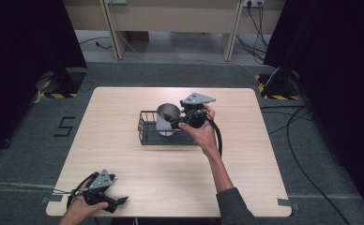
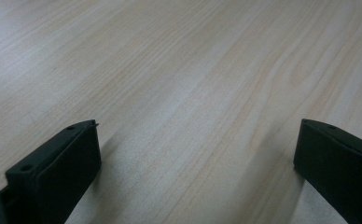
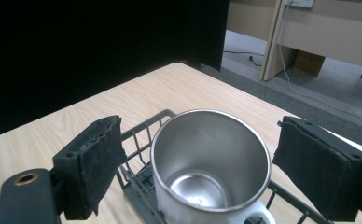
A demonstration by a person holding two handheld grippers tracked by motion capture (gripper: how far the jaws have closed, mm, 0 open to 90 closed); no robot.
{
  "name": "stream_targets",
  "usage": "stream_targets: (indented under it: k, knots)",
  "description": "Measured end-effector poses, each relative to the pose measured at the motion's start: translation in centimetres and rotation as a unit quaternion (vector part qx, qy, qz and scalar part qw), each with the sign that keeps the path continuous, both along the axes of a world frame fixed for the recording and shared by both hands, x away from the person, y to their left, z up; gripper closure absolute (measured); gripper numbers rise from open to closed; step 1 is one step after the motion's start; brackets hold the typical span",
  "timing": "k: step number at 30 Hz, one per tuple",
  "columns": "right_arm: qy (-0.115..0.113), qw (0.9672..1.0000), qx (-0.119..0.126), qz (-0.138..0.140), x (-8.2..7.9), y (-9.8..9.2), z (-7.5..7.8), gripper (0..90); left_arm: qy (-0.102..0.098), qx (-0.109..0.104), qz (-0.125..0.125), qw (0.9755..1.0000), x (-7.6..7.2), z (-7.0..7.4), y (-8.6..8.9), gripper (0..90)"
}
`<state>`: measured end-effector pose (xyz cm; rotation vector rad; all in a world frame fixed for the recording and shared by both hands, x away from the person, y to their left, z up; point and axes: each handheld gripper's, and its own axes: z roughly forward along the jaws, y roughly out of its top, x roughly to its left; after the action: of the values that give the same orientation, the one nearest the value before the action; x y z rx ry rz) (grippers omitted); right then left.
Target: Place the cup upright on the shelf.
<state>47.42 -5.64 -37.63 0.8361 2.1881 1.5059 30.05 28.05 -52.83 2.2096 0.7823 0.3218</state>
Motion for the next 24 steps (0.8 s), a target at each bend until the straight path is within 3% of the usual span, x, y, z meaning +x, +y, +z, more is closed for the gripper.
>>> stream_targets:
  k: [24]
  knots:
    - [-0.001, 0.9999, 0.012, 0.003, -2.9, -1.9, -0.2, 15.1, -0.001, 0.001, 0.000, 1.0000, 0.0, 0.0, 0.0, 0.0]
